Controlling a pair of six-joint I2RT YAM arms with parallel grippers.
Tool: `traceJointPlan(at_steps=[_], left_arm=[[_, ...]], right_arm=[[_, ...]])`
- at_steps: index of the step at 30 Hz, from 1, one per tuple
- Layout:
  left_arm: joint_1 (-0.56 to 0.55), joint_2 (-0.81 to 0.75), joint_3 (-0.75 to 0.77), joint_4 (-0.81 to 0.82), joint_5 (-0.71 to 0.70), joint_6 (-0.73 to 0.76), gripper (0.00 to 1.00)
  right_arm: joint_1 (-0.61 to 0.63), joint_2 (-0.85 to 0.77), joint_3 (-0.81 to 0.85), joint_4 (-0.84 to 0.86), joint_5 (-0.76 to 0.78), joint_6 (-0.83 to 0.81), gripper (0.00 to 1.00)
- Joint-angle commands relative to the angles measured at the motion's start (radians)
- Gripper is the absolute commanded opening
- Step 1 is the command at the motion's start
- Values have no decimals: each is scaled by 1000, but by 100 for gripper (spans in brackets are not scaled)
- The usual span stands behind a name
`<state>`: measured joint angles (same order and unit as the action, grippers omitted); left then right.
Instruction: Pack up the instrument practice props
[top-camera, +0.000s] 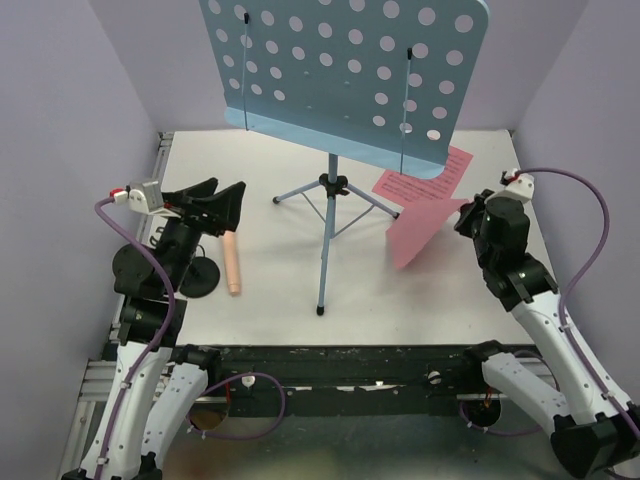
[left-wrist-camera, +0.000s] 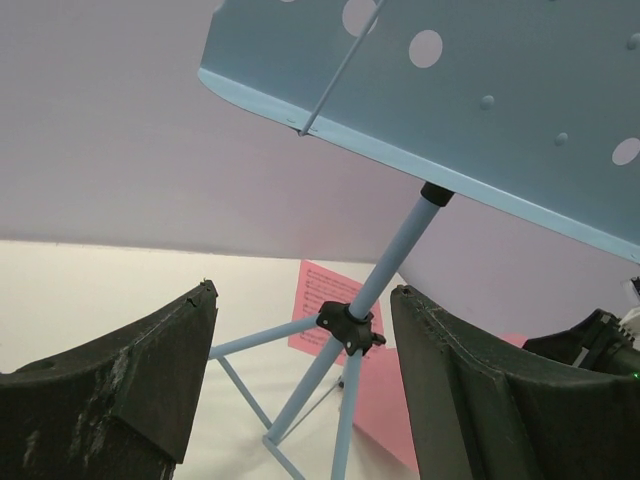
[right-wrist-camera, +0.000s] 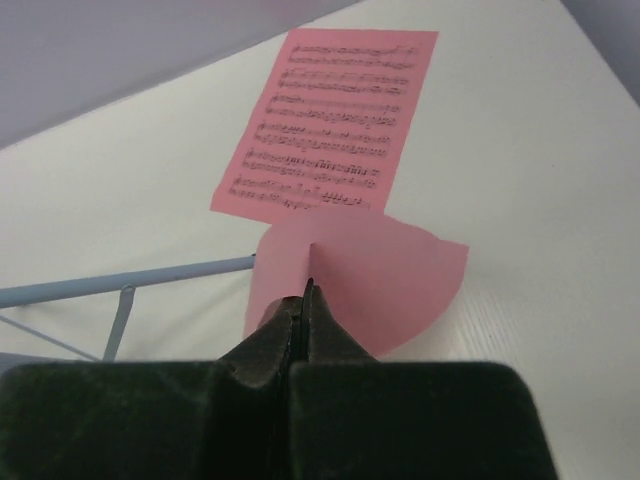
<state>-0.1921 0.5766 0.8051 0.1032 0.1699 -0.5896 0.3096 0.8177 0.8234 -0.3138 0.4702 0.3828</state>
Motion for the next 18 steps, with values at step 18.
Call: traceJointPlan(at_steps=[18], left_arm=[[-13,-1,-164,41,100,-114,79]], right_arm=[[-552,736,464,270,-781,624,1]])
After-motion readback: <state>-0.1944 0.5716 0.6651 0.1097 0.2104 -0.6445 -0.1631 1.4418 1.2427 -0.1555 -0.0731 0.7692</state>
